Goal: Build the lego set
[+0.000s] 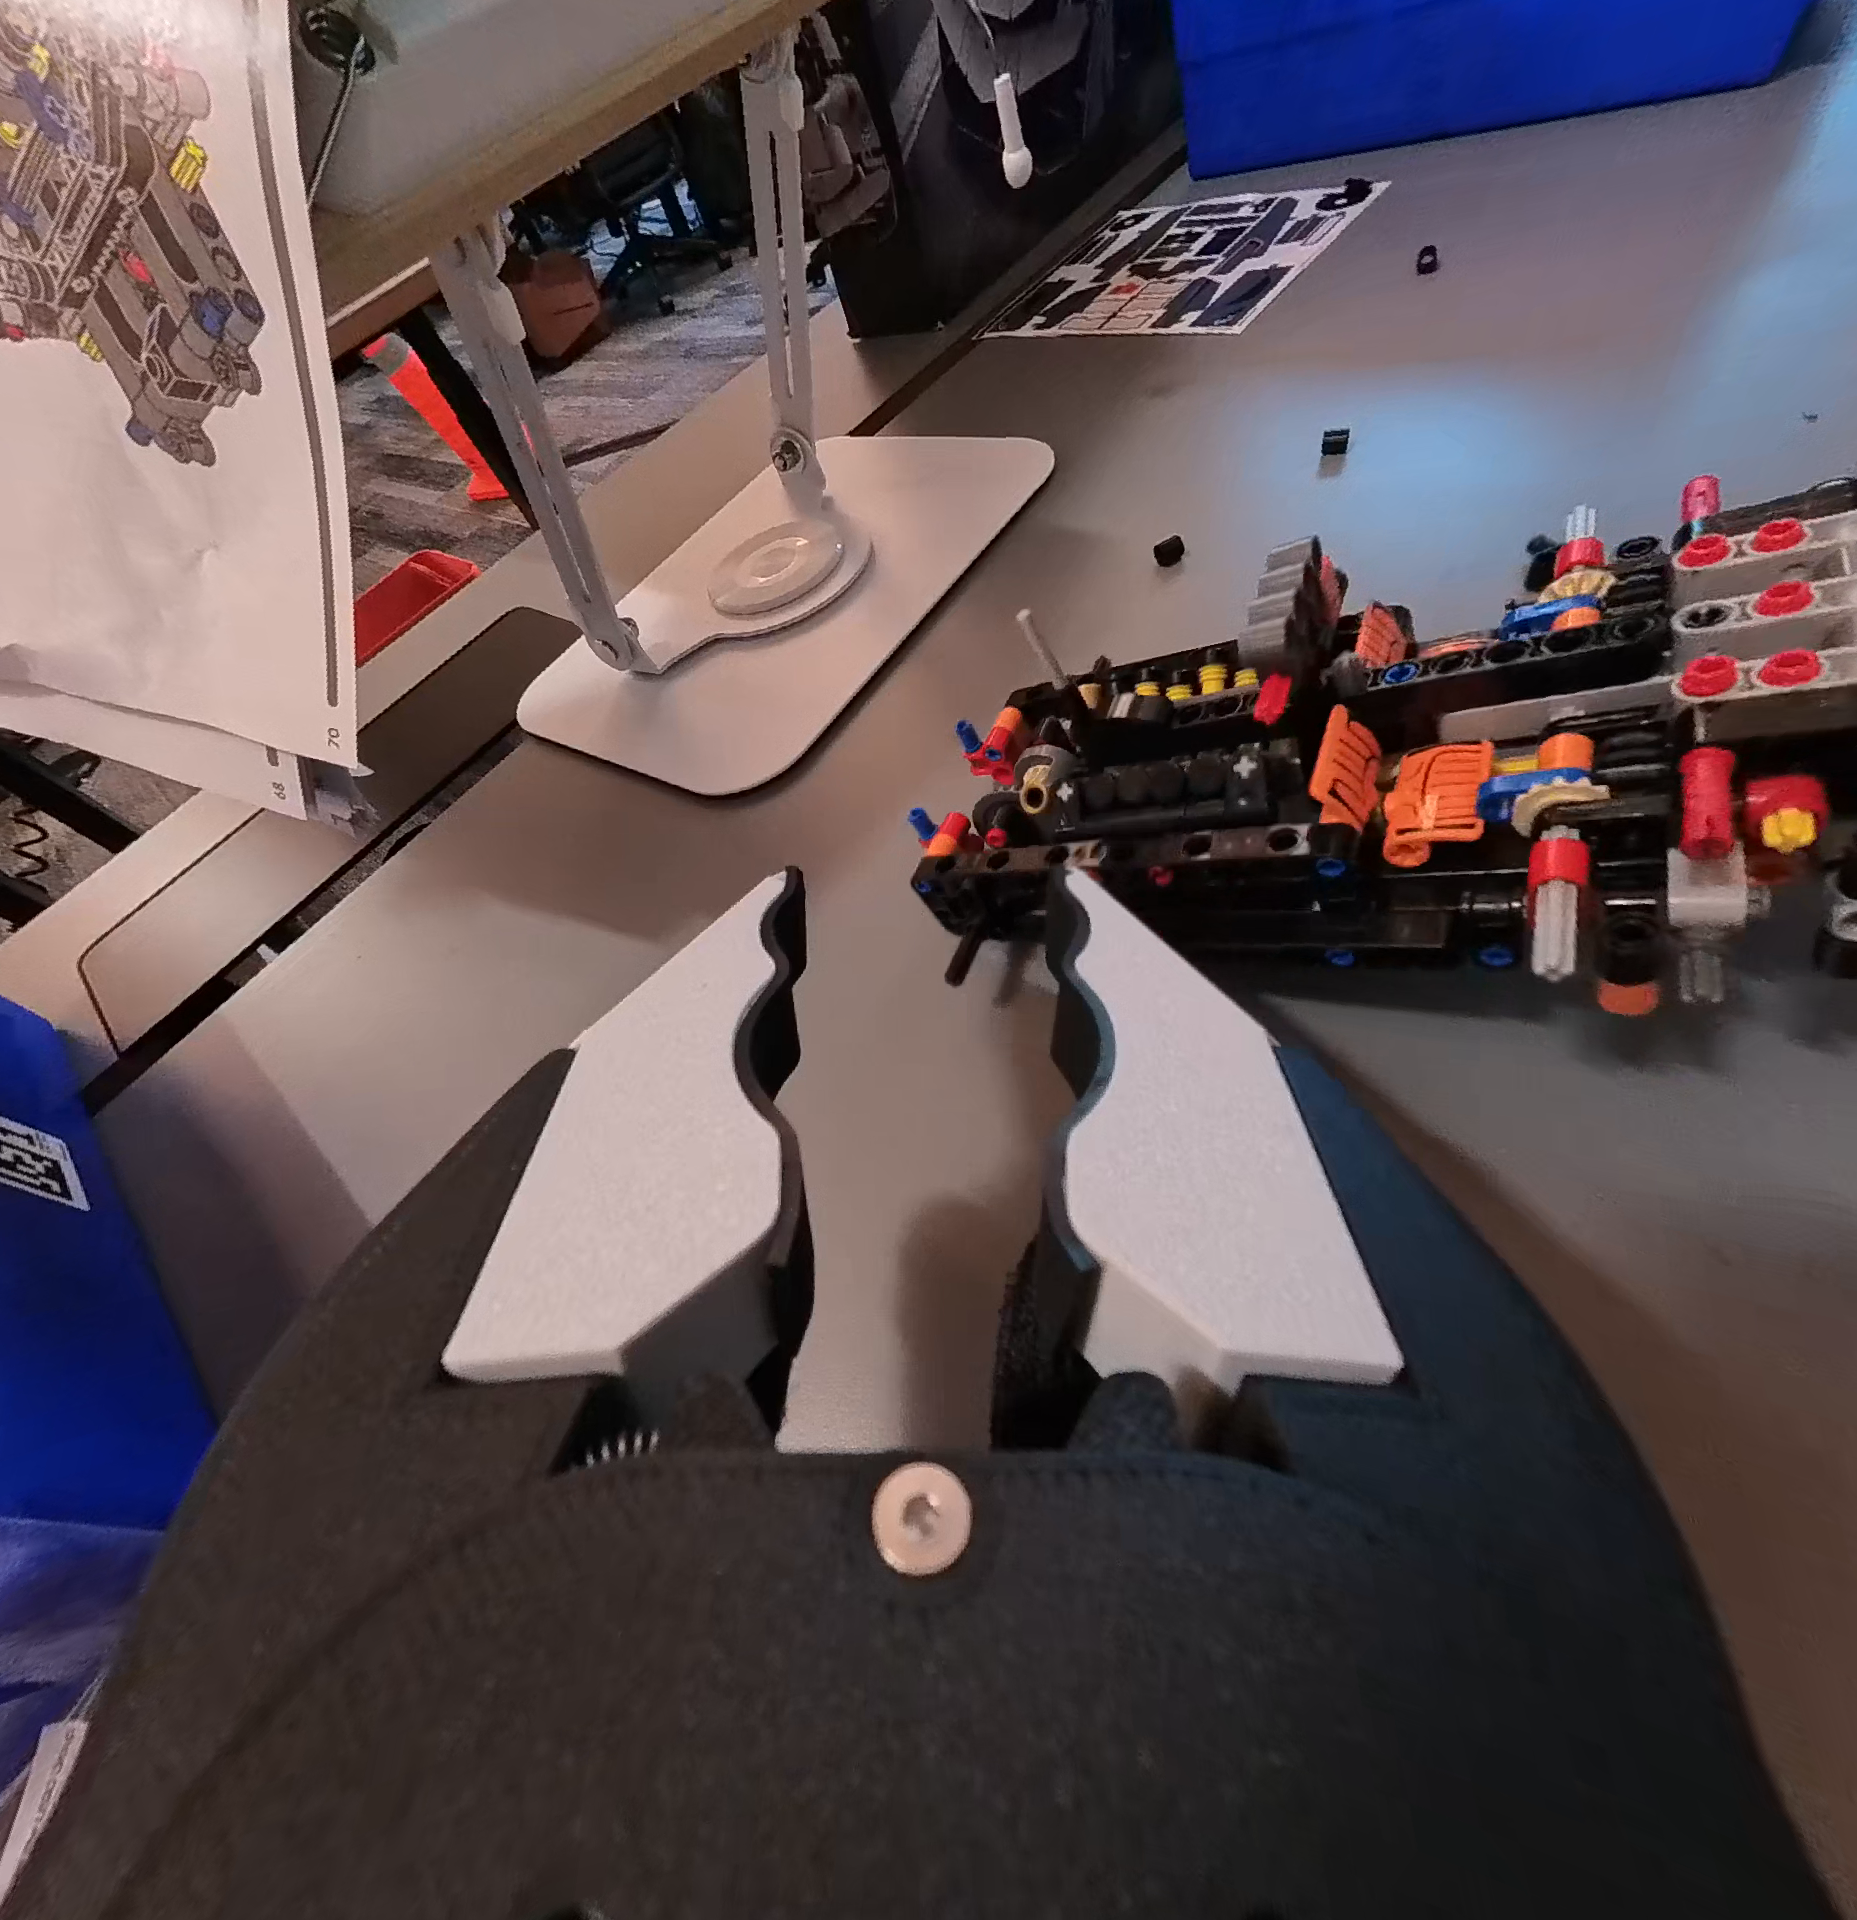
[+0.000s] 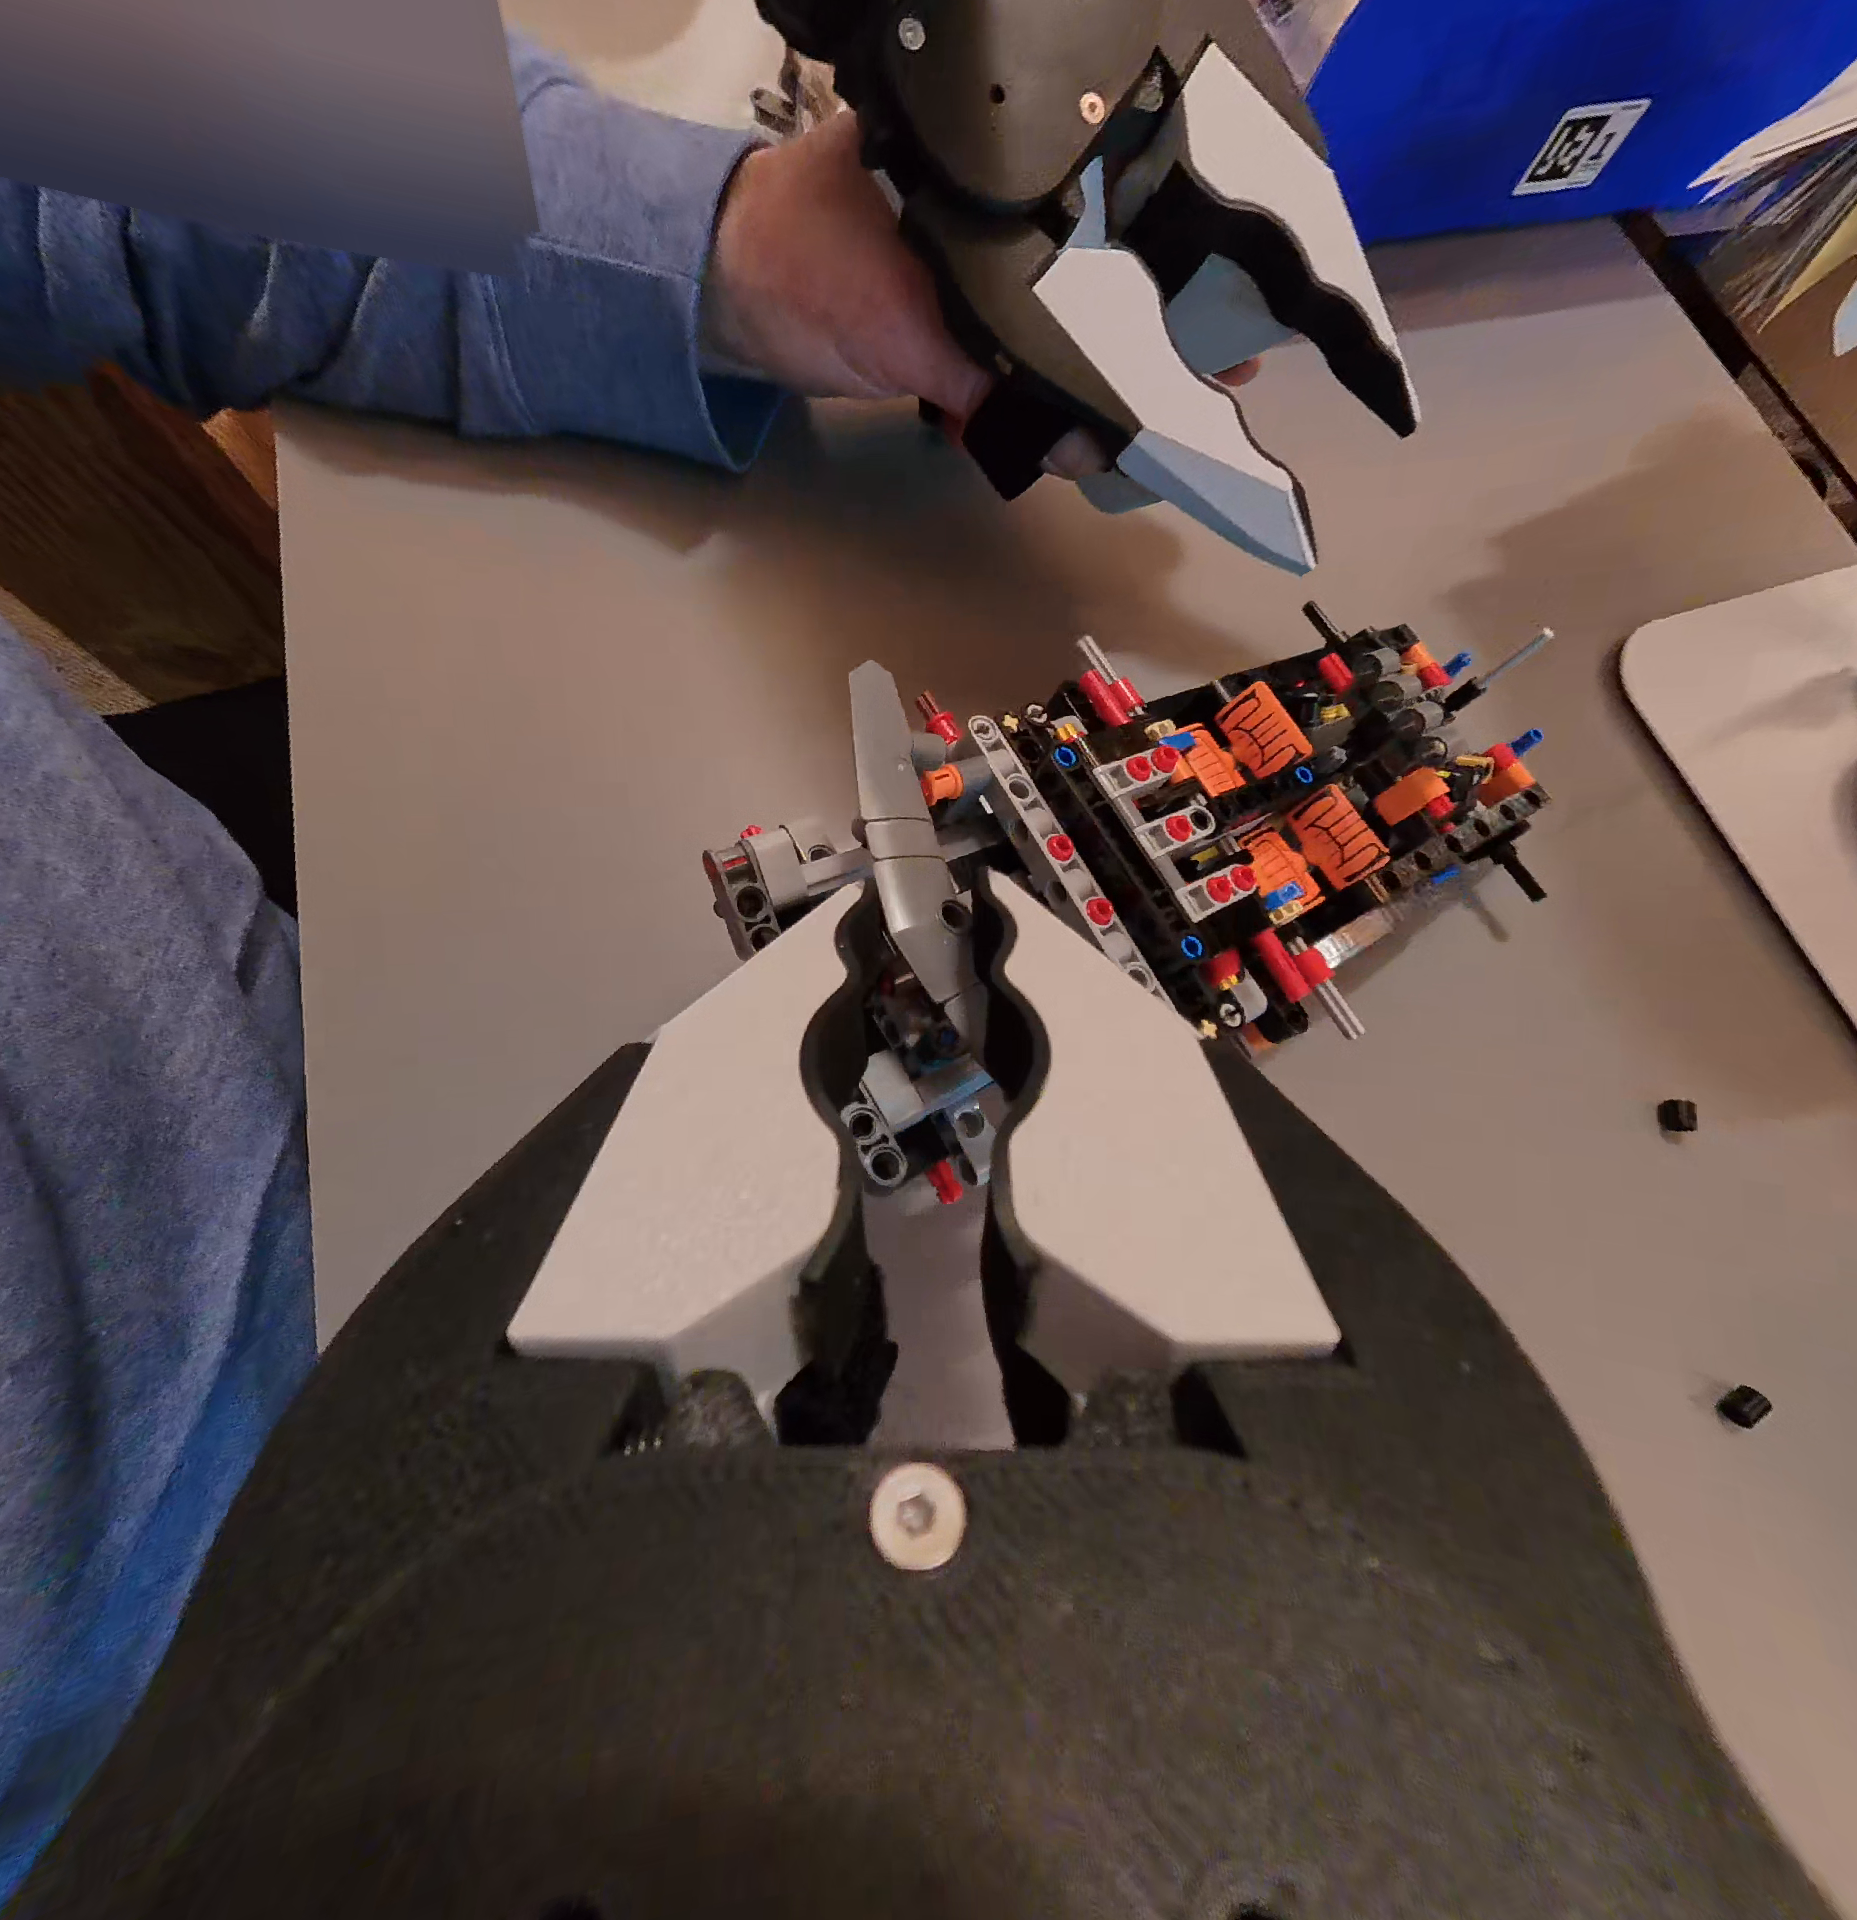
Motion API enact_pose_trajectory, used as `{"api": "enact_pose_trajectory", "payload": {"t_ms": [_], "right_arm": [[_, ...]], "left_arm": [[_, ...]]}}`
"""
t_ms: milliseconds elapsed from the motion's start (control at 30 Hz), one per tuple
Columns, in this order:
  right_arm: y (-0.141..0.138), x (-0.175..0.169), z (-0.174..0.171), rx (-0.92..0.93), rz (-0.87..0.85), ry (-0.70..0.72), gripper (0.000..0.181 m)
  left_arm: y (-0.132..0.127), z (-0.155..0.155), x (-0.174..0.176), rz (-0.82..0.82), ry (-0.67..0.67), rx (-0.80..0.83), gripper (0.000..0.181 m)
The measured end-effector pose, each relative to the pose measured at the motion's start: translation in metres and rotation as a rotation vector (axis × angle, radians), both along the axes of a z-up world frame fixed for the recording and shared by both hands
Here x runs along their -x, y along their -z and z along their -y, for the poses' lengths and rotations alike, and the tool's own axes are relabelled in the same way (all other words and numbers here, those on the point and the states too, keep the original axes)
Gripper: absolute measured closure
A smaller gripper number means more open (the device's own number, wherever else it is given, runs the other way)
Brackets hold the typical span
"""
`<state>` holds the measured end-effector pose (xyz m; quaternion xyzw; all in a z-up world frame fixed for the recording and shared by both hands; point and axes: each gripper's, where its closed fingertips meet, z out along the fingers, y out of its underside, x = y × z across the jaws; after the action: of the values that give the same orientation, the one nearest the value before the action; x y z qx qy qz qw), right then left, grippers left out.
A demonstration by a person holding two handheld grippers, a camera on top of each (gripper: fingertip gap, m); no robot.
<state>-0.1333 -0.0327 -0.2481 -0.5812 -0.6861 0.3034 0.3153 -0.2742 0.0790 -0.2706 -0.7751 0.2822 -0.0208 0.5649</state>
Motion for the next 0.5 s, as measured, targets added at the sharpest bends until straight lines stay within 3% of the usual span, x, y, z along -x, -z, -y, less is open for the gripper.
{"api": "enact_pose_trajectory", "payload": {"t_ms": [500], "right_arm": [[-0.0093, 0.0017, -0.0053, 0.061, -0.035, 0.018, 0.167]], "left_arm": [[0.0005, -0.0002, -0.0006, -0.005, 0.002, 0.001, 0.137]]}}
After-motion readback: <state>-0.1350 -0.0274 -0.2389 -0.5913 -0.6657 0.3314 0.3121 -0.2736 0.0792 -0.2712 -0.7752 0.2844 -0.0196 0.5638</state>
